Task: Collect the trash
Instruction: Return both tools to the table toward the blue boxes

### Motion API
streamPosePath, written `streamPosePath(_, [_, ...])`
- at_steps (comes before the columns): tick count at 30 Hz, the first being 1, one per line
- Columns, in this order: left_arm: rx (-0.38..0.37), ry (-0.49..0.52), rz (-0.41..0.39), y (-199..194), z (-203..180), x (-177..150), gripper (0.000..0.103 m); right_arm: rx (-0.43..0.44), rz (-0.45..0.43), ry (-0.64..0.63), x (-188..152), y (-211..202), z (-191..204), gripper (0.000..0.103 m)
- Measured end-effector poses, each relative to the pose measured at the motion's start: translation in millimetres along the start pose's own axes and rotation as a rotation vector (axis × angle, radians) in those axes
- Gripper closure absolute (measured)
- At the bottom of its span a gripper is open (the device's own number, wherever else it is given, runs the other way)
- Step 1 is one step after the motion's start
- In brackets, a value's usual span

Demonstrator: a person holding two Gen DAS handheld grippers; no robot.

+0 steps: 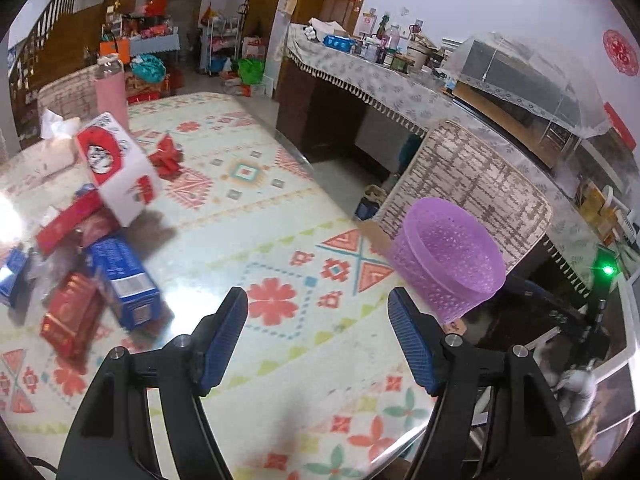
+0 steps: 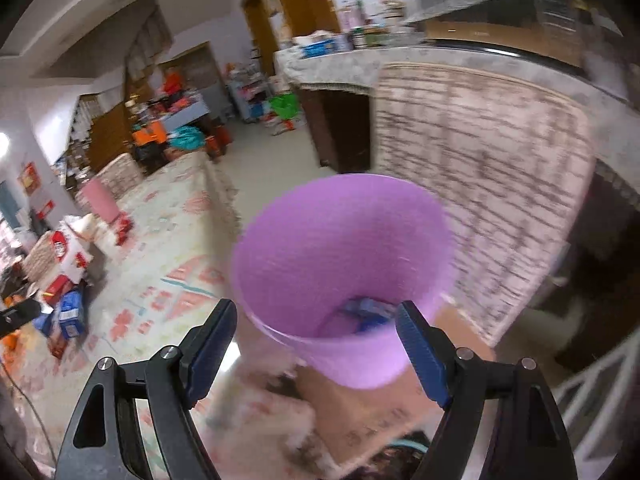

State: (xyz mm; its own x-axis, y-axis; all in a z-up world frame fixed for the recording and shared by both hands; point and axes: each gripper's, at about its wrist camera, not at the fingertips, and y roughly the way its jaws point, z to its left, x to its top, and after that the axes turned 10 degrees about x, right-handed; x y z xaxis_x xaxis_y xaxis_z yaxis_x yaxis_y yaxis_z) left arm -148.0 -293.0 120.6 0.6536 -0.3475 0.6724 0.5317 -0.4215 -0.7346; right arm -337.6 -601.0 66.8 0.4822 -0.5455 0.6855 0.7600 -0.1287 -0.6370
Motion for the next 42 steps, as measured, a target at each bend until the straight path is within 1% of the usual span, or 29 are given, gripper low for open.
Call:
streamPosePath(2, [0.023,0.006,-0.005,-2.8,7.8,-2.4,0.031,-0.06,-0.007,0.015,-5.5,-15.6,-16.1,0.018])
streamPosePath(3, [0.029,0.003,-0.006,-3.9,11.5,-3.2,0.031,-0.104,-0.012,0.027,-8.8,-26.3,-27.7,0.017])
streamPosePath(6, [0.059,-0.021,-0.015,-8.5,27.1,-5.2,0.031,-0.178,-0.028,0.056,-12.7,-46.6,-50.3,0.017])
streamPosePath(9, [0.095,-0.061,-0.026,-13.4,44.7,-6.5,0.031,-0.214,-0.036,0.081,-12.6,-55.3,-64.9,0.016])
streamPosePath(11, [0.106,-0.092,-0.03,-16.9,55.1,-8.1,0.031,-0.209,-0.031,0.084,-12.4,-54.0,-65.5,0.016])
streamPosePath(14, [0.136,-0.13,-0.035,-24.0,72.2,-12.7,0.031,-0.165,-0.02,0.057,-13.0,-46.0,-51.2,0.016])
streamPosePath(18, [0.21,-0.168,-0.054,-37.7,100.7,-20.0,0.031,-0.065,0.018,0.015,-15.0,-24.0,-18.8,0.016])
streamPosePath(23, [0.328,-0.279,-0.062,-59.0,161.1,-33.2,0.031,0.061,0.078,-0.029,-20.8,9.8,29.8,0.016])
streamPosePath(24, [0.351,-0.305,-0.067,-65.2,173.7,-37.7,0.031,0.103,0.097,-0.04,-22.6,17.5,44.2,0.016])
streamPosePath(27, [0.393,-0.364,-0.085,-82.7,204.0,-52.7,0.031,0.172,0.12,-0.088,-28.1,29.6,81.7,0.016])
streamPosePath(30, [0.416,-0.413,-0.095,-97.1,229.6,-67.7,0.031,0.214,0.118,-0.109,-33.1,30.7,109.4,0.016])
streamPosePath(34, [0.444,-0.421,-0.102,-103.6,246.1,-81.2,0.029,0.239,0.121,-0.128,-45.7,27.9,133.3,0.015])
streamPosePath(38, [0.467,-0.403,-0.082,-94.5,259.7,-88.6,0.028,0.229,0.164,-0.147,-59.3,39.4,152.2,0.014])
streamPosePath(42, [0.492,-0.365,-0.067,-77.9,273.0,-83.4,0.028,0.231,0.207,-0.158,-65.8,54.9,167.6,0.014])
